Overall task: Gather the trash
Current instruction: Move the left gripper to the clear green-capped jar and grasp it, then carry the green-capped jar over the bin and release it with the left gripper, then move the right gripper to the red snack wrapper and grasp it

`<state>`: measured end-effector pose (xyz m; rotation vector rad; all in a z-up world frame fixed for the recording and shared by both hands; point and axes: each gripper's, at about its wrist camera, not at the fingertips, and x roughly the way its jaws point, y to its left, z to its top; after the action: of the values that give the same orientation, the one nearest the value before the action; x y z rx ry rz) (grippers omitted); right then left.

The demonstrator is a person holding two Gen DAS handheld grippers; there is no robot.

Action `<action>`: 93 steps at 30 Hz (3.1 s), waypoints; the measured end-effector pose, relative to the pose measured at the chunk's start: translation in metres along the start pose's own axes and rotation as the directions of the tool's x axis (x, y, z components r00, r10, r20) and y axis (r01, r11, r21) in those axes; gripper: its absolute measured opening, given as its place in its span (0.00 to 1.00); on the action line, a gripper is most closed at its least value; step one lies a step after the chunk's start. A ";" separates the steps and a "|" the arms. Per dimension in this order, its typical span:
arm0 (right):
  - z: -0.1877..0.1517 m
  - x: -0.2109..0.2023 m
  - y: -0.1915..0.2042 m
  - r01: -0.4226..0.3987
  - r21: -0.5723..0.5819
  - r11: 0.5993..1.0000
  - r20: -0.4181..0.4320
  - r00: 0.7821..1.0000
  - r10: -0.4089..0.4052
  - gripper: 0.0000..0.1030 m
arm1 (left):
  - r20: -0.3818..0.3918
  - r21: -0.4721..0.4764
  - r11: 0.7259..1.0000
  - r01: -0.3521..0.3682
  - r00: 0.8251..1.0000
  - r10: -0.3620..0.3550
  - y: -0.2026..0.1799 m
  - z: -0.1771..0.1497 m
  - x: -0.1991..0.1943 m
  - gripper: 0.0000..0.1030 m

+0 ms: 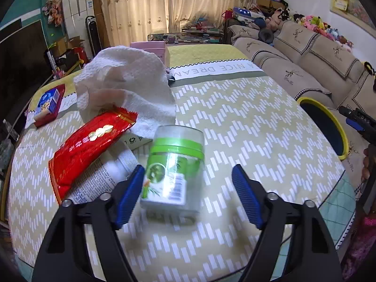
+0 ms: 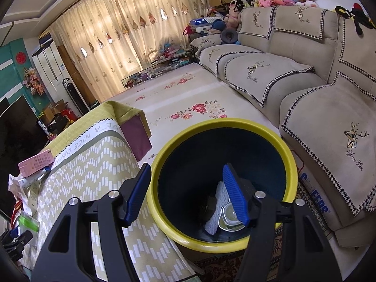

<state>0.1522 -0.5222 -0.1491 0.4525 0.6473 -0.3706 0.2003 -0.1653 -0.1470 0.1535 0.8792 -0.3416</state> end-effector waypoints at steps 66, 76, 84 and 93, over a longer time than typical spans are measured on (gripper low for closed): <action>-0.021 -0.052 -0.032 -0.026 -0.019 0.999 -0.003 1.000 0.026 0.62 | 0.181 0.193 0.955 0.224 0.949 -0.259 -0.142 0.076 -0.065 0.95; -0.039 -0.048 0.106 -0.221 -0.237 0.946 -0.100 0.974 0.203 0.62 | 0.277 -0.106 0.994 0.034 0.961 -0.003 0.042 -0.001 -0.133 0.95; -0.065 -0.038 0.240 -0.443 -0.376 0.814 -0.258 0.894 0.368 0.62 | 0.289 -0.243 0.969 -0.034 0.951 0.106 0.126 -0.048 -0.156 0.95; -0.099 -0.039 0.328 -0.529 -0.448 0.721 -0.346 0.846 0.406 0.62 | 0.308 -0.368 0.922 -0.122 0.920 0.244 0.178 -0.075 -0.180 0.95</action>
<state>0.2269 -0.1885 -0.1009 0.1092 0.7932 0.3625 0.1034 0.0627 -0.0562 -0.1451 0.5528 -0.0285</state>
